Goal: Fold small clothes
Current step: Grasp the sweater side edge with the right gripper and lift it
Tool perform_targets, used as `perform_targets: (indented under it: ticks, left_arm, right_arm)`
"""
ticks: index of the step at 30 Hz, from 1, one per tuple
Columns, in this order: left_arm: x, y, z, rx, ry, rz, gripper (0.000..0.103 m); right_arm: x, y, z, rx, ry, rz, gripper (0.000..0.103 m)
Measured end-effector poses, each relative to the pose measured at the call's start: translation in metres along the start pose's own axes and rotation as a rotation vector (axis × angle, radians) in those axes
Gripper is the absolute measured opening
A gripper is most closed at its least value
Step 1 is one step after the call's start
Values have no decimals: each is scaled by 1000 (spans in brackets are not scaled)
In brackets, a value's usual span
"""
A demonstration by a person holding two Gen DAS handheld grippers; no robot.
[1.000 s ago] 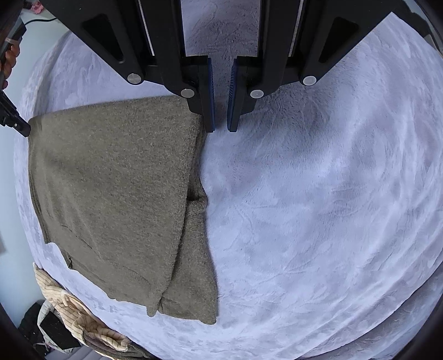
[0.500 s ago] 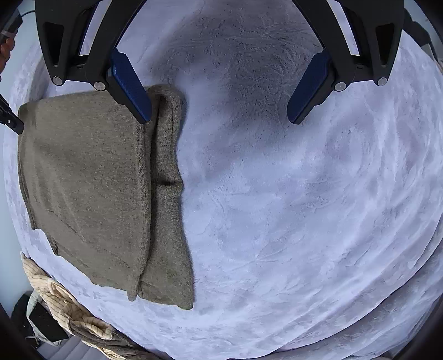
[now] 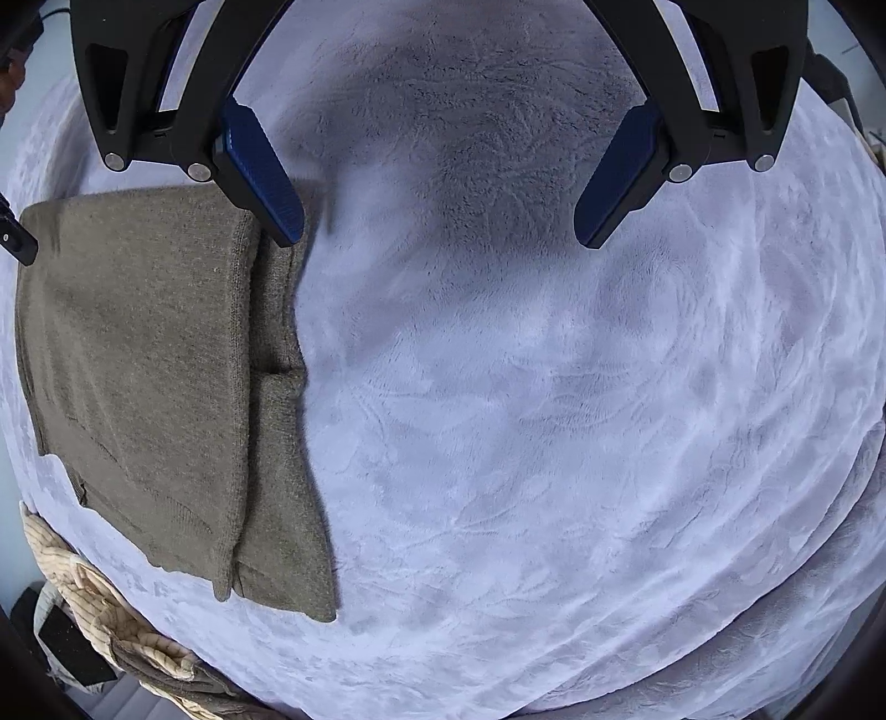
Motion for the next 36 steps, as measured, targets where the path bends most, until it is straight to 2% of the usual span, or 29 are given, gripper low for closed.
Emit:
perform_targets:
  ticks: [4, 9, 14, 16, 18, 19, 26, 28, 30, 33, 36]
  left_arm:
    - [-6, -2, 1, 6, -10, 4, 98]
    - [-21, -3, -1, 5, -51, 39, 98]
    - [-39, 5, 14, 61, -72, 40, 98]
    - [-41, 6, 20, 84, -58, 33, 98]
    - [-42, 8, 25, 97, -38, 20, 98]
    - [-44, 9, 26, 97, -38, 17, 98]
    - [-47, 12, 23, 82, -5, 2, 98]
    - [-51, 12, 18, 68, -11, 9, 98]
    - [-56, 11, 16, 64, -13, 16, 98]
    - [-64, 8, 18, 65, -29, 35, 98]
    - [-72, 5, 20, 67, -34, 51, 98]
  right_arm:
    - [-25, -8, -3, -10, 35, 38, 38]
    - [-55, -17, -8, -36, 77, 85, 41]
    - [-93, -9, -11, -22, 142, 118, 41]
    - [-115, 1, -13, -4, 186, 135, 41]
    - [-138, 10, -16, 13, 213, 161, 28]
    - [-150, 14, -19, 19, 221, 177, 16]
    - [-223, 35, -55, 19, 242, 258, 16]
    - [-239, 29, -72, -27, 221, 309, 16]
    - [-247, 16, -83, -64, 214, 331, 15]
    - [-251, 3, -74, -47, 205, 384, 16]
    - [-238, -8, -59, -100, 305, 324, 17]
Point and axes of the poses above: each gripper's, at about its wrist camera, not at the fingertips, and z roughly against the way its jaws point, x to its right, y to its top, the point moved 3 cm from there along -z, roughly the way its jaws point, and after that the axes turned 12 degrees about -y, right-handed, at the moved point
